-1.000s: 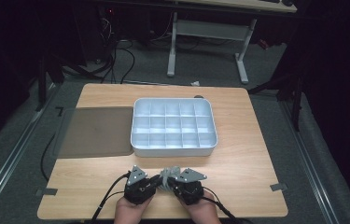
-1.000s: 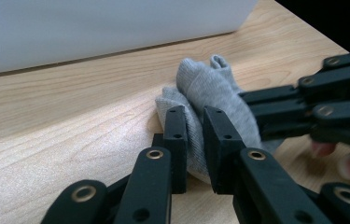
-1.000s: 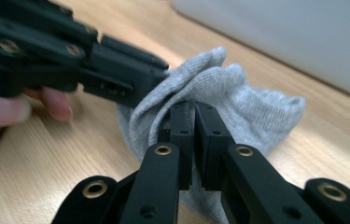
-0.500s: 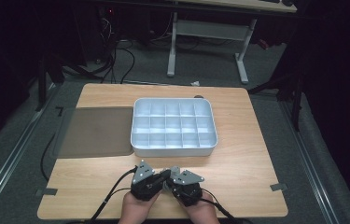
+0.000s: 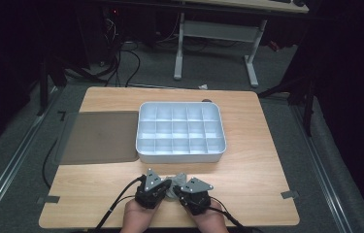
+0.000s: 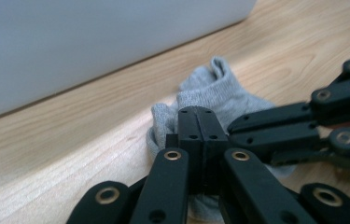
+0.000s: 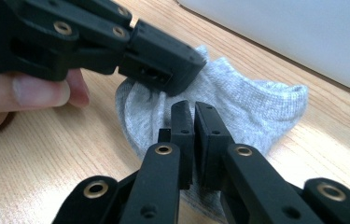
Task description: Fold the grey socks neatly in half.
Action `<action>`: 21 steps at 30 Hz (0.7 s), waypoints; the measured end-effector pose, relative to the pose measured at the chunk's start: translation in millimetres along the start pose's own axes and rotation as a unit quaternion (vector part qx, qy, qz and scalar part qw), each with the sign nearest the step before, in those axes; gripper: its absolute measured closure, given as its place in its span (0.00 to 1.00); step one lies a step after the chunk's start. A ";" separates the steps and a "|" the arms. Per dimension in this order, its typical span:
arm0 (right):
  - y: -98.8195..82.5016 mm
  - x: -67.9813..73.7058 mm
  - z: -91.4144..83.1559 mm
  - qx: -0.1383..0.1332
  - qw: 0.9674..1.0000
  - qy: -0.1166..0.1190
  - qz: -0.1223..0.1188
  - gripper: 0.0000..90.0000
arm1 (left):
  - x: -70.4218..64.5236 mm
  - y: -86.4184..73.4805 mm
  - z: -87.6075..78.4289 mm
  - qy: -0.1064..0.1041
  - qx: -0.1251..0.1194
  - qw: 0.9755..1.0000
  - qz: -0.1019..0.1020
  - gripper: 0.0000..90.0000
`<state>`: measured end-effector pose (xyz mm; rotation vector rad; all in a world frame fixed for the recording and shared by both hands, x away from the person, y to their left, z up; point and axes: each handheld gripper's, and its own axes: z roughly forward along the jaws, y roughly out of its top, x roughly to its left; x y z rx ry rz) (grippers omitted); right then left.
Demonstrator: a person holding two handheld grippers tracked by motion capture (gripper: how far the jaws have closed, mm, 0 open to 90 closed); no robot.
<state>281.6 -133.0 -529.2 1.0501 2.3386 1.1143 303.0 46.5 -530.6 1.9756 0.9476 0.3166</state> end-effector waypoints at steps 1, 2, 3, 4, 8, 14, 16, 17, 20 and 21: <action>-0.1 -0.2 0.0 0.000 1.000 0.001 0.000 0.97 | 0.0 -0.8 0.3 0.001 0.001 1.000 -0.003 1.00; -0.2 -0.5 0.0 0.000 1.000 0.001 0.000 0.96 | 0.2 -1.1 -0.1 0.001 0.003 1.000 -0.003 1.00; -0.3 -0.7 0.1 -0.001 1.000 0.001 0.001 0.96 | -0.1 -1.3 0.0 0.001 0.005 1.000 -0.001 1.00; -0.6 -0.8 0.2 -0.002 1.000 0.000 0.001 0.96 | -0.1 -1.6 0.2 0.002 0.007 1.000 0.001 1.00; -1.0 -1.1 0.3 -0.004 1.000 0.000 0.001 0.96 | -3.2 -1.7 0.9 0.011 0.012 1.000 0.014 1.00; 2.1 -4.2 -9.2 -0.014 1.000 0.015 0.008 0.88 | -4.1 -1.8 1.1 0.010 0.015 1.000 0.021 1.00; 2.7 -7.7 -20.4 -0.038 0.999 0.015 0.020 0.85 | -3.7 -1.8 1.0 0.007 0.016 1.000 0.021 1.00; 2.5 -10.4 -25.0 -0.041 0.999 0.008 0.026 0.83 | -4.0 -1.9 1.1 0.008 0.015 1.000 0.020 1.00; -1.2 -20.9 -27.2 -0.032 0.998 0.001 0.053 0.76 | -4.0 -1.8 1.1 0.008 0.015 1.000 0.021 1.00; -2.4 -22.6 -25.6 -0.024 0.998 0.001 0.061 0.72 | -4.0 -1.8 1.2 0.009 0.015 1.000 0.020 1.00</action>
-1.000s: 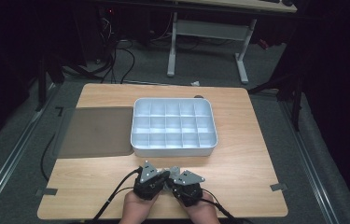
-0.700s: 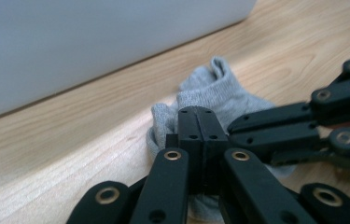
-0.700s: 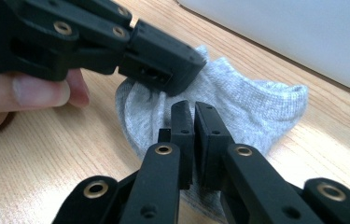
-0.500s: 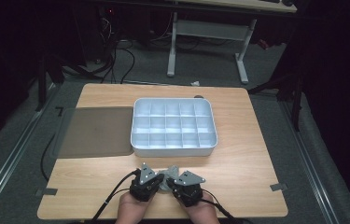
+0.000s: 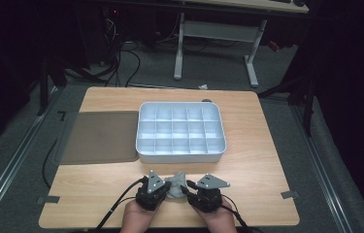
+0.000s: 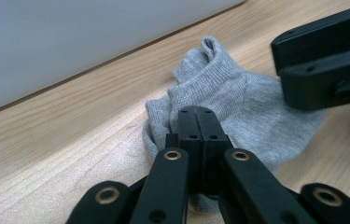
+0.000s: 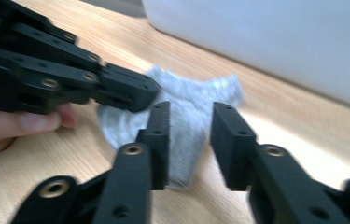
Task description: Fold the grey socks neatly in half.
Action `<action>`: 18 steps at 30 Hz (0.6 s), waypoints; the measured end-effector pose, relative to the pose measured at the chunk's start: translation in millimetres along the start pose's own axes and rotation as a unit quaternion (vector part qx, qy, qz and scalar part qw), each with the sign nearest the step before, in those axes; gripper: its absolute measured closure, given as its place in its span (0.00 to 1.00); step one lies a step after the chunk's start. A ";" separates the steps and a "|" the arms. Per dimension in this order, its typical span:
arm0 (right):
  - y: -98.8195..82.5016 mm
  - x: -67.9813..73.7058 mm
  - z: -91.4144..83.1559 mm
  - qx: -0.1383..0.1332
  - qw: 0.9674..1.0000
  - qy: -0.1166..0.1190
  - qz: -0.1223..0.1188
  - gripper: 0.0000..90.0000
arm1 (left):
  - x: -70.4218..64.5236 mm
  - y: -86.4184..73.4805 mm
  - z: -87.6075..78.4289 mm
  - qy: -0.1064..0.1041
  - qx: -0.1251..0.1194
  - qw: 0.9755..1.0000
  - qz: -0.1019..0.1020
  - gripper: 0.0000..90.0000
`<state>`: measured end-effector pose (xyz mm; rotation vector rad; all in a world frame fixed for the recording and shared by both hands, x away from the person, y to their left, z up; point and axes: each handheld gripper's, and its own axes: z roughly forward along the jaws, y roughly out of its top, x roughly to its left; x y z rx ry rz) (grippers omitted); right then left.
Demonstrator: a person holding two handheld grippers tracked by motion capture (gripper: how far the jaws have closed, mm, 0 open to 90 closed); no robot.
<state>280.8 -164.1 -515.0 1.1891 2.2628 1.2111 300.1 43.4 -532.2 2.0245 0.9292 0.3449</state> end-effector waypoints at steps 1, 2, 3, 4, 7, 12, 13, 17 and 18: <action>-0.6 -1.1 2.5 0.008 1.000 -0.003 0.008 0.67 | 0.0 0.0 0.0 0.000 0.000 1.000 0.000 1.00; -1.1 -2.4 5.0 0.014 1.000 -0.003 0.016 0.63 | -0.2 0.0 -0.1 0.000 0.000 1.000 0.000 1.00; -1.7 -3.7 7.2 0.016 1.000 0.000 0.025 0.59 | -0.4 0.0 0.0 0.002 0.000 1.000 0.001 1.00; -2.1 -4.9 9.4 0.021 0.999 0.001 0.037 0.57 | -0.6 0.0 0.0 0.002 0.000 1.000 0.002 1.00; -2.9 -5.6 15.8 0.036 0.998 0.011 0.049 0.59 | -1.2 0.0 -0.1 0.004 0.000 1.000 0.005 1.00; -4.9 -2.5 19.8 0.047 0.997 0.017 0.050 0.70 | -1.4 -0.2 -0.4 0.004 0.001 1.000 0.006 1.00; -5.2 -3.1 19.9 0.047 0.997 0.023 0.057 0.73 | -1.5 -0.2 -0.4 0.005 0.001 1.000 0.006 1.00; -6.1 -3.9 19.5 0.046 0.996 0.038 0.060 0.86 | -2.1 -0.4 -0.6 0.005 0.000 1.000 0.009 1.00; -6.0 -2.7 19.3 0.044 0.997 0.035 0.054 0.89 | -2.3 -0.4 -0.8 0.006 -0.001 1.000 0.009 1.00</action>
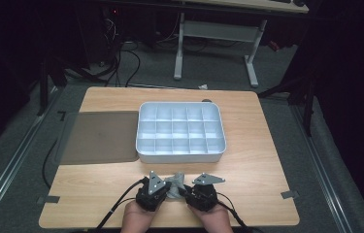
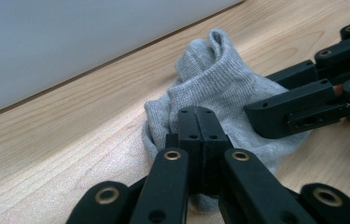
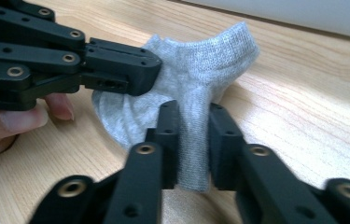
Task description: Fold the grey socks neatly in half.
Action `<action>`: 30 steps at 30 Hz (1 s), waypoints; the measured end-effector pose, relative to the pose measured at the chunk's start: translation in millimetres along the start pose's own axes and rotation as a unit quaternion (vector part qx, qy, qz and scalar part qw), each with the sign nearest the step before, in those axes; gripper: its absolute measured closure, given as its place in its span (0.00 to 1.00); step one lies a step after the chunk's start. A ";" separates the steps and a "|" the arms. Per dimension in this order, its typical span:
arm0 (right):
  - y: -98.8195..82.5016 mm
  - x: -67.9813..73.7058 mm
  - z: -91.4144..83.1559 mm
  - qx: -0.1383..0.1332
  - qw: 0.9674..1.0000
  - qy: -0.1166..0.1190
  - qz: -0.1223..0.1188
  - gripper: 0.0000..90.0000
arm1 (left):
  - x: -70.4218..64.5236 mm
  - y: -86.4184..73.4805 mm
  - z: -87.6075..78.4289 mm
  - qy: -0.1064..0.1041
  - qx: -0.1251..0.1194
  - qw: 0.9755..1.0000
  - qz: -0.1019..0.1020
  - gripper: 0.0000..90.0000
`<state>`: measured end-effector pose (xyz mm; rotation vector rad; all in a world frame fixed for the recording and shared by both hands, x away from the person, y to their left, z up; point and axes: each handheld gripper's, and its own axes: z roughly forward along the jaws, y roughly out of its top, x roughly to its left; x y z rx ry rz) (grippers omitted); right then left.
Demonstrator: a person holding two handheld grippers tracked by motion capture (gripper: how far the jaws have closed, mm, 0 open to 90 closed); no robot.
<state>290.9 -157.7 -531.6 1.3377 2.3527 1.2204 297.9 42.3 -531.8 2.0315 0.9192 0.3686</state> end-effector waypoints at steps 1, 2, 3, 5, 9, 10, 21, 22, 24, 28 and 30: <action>-0.2 1.2 -0.1 -0.002 1.000 -0.004 -0.006 0.90 | -0.4 -0.1 -0.8 0.000 -0.002 1.000 -0.003 1.00; -0.2 2.2 -0.1 -0.003 1.000 -0.006 -0.010 0.90 | -1.2 0.3 -3.1 -0.007 -0.005 1.000 -0.011 0.99; -0.4 2.8 -0.2 -0.003 1.000 -0.008 -0.013 0.90 | -3.4 0.9 -6.2 -0.019 -0.014 1.000 -0.019 0.97; -1.0 2.5 -0.4 -0.006 1.000 -0.007 -0.012 0.91 | -11.0 3.1 -10.6 -0.015 -0.023 1.000 -0.006 0.96; -2.0 3.9 -2.0 -0.009 1.000 -0.012 -0.017 0.91 | -13.2 1.9 -1.8 -0.002 0.003 1.000 0.001 1.00; -2.3 4.4 -3.0 -0.008 1.000 -0.013 -0.016 0.91 | -14.0 1.6 -0.8 -0.004 0.001 1.000 0.001 1.00; -5.4 10.3 -23.2 -0.036 0.999 -0.011 -0.040 0.91 | -25.0 5.6 8.5 -0.010 0.012 1.000 0.023 1.00; -5.5 11.1 -22.9 -0.035 0.998 -0.010 -0.042 0.90 | -24.8 5.6 8.6 -0.010 0.012 1.000 0.022 1.00; -5.5 10.5 -22.1 -0.034 0.998 -0.012 -0.044 0.86 | -23.2 5.6 8.9 -0.015 0.012 1.000 0.015 1.00; -2.6 2.1 -35.3 -0.060 0.997 -0.003 -0.037 0.73 | -23.5 5.1 9.0 -0.014 0.011 1.000 0.016 1.00; 0.2 -4.4 -45.8 -0.083 0.996 -0.017 -0.041 0.72 | -22.7 5.1 8.9 -0.017 0.011 1.000 0.013 1.00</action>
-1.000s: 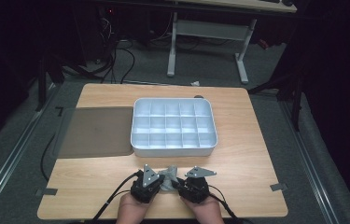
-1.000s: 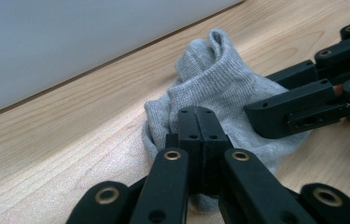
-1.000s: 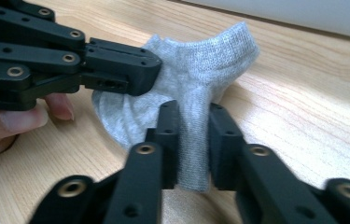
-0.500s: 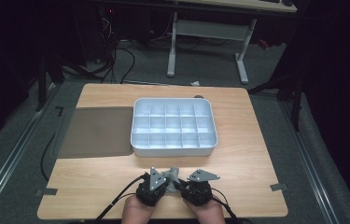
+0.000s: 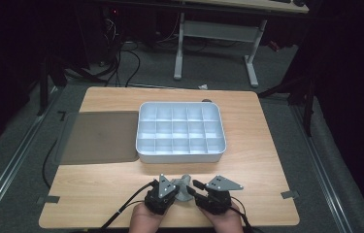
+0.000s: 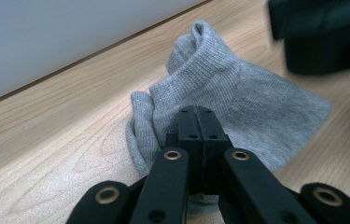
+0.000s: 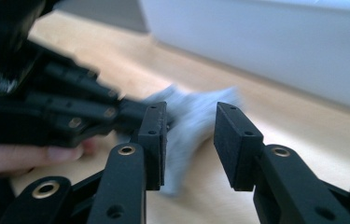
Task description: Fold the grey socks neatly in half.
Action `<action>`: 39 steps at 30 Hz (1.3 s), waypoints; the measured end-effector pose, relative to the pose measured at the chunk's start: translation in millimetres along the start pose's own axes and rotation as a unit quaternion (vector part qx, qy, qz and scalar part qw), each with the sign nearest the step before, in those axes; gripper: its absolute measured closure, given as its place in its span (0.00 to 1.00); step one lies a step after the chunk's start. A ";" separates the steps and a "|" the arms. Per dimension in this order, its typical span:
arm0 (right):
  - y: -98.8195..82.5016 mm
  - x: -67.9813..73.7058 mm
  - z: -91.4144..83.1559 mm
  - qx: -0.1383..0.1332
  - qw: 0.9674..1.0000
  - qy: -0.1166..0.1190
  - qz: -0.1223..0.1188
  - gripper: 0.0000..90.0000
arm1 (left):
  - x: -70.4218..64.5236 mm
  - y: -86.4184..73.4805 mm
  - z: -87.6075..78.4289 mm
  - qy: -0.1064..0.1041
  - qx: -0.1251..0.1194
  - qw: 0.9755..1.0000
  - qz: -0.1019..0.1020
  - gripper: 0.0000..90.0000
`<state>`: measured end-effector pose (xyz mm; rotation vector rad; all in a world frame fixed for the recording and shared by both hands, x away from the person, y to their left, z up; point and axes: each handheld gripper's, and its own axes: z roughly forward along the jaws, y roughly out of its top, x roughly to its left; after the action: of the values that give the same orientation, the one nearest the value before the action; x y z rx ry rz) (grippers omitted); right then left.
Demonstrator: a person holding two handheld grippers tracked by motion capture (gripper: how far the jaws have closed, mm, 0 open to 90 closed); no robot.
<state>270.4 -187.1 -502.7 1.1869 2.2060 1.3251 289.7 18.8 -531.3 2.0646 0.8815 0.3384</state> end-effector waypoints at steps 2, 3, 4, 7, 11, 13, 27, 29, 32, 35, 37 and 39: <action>0.7 -6.1 -3.4 -0.010 1.000 -0.027 -0.002 0.73 | 1.8 -0.1 -0.1 -0.006 0.000 1.000 -0.007 1.00; -0.2 -9.8 -2.3 -0.005 0.999 -0.038 -0.001 0.74 | 2.0 -0.2 -0.1 -0.006 0.000 1.000 -0.008 1.00; -1.5 -11.8 -0.7 0.001 0.999 -0.043 0.002 0.77 | 1.9 -0.2 -0.2 -0.006 0.000 1.000 -0.007 1.00; -5.2 -13.8 7.4 0.029 0.998 -0.055 0.007 0.83 | 1.9 -0.2 -0.1 -0.006 0.000 1.000 -0.007 1.00; -11.2 -11.3 19.5 0.069 0.995 -0.064 0.016 0.98 | 2.1 -0.2 -0.2 -0.006 0.000 1.000 -0.007 1.00; -12.9 -10.0 23.5 0.076 0.995 -0.057 0.018 1.00 | 1.6 -0.3 -0.2 -0.005 -0.001 1.000 -0.007 1.00; -9.1 4.3 33.6 0.067 0.998 -0.021 -0.003 1.00 | -4.7 1.5 1.4 0.002 0.002 1.000 0.000 1.00; -6.5 10.3 29.4 0.053 0.998 -0.016 -0.018 1.00 | -5.6 1.1 1.0 0.005 0.002 1.000 0.004 1.00; -7.1 10.1 27.8 0.048 0.999 -0.013 -0.022 1.00 | -7.0 1.4 1.1 0.007 0.003 1.000 0.008 1.00; -8.2 8.3 27.7 0.048 0.999 -0.017 -0.017 1.00 | -7.2 2.4 1.2 0.005 0.005 1.000 0.008 1.00; -9.0 7.4 27.0 0.048 0.999 -0.020 -0.015 1.00 | -5.8 3.1 0.8 0.002 0.004 1.000 0.001 1.00; -10.0 5.8 26.2 0.046 0.999 -0.022 -0.012 1.00 | -4.9 4.2 -2.4 -0.009 -0.005 1.000 -0.006 0.97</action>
<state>278.2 -169.5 -524.0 1.2066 2.2645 1.1876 286.9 15.2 -526.2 2.0497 0.8801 0.3169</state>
